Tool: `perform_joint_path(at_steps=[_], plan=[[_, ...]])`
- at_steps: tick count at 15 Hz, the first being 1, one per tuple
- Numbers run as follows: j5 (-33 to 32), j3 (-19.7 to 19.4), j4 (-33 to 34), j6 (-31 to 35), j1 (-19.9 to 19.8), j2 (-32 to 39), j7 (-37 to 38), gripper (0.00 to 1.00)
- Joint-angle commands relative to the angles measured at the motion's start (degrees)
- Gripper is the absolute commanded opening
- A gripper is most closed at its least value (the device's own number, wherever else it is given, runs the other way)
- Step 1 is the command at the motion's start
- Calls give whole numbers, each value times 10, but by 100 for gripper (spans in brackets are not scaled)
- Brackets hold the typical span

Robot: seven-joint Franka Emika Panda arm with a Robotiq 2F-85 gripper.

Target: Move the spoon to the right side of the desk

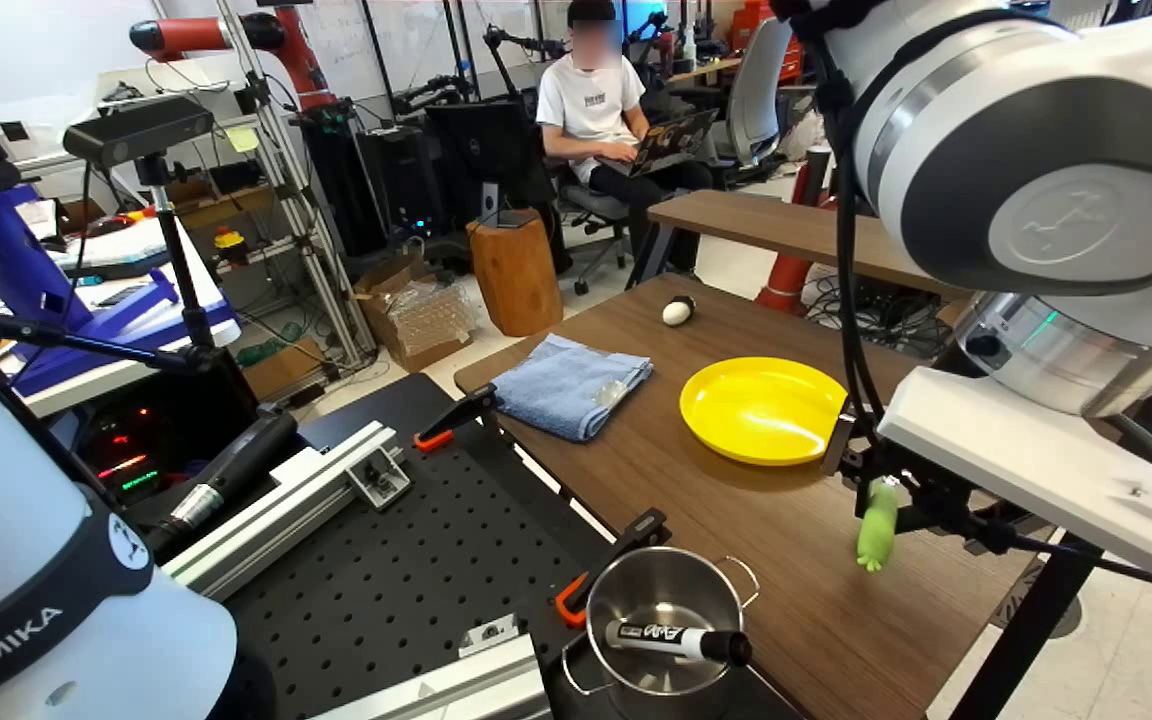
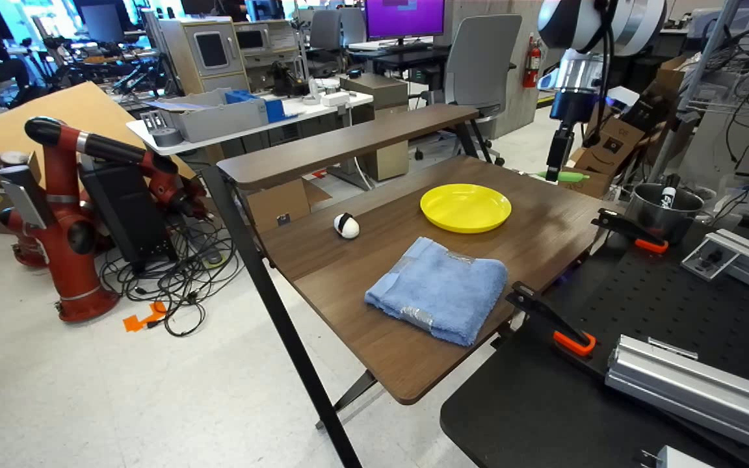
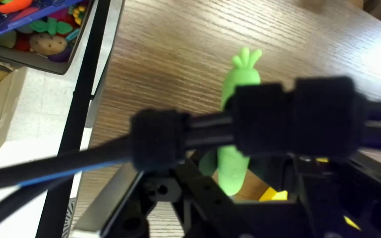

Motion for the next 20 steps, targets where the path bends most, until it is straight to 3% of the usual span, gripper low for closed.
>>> perform_joint_path(at_steps=[1, 11, 12, 13, 20], plan=[[-46, -18, 25, 14, 31, 25, 85, 7], [-132, -12, 77, 18, 40, 87, 218, 7], [-139, -10, 82, 13, 38, 91, 223, 52], [-144, -9, 83, 12, 38, 92, 228, 53], [-160, 3, 71, 19, 32, 79, 232, 99]])
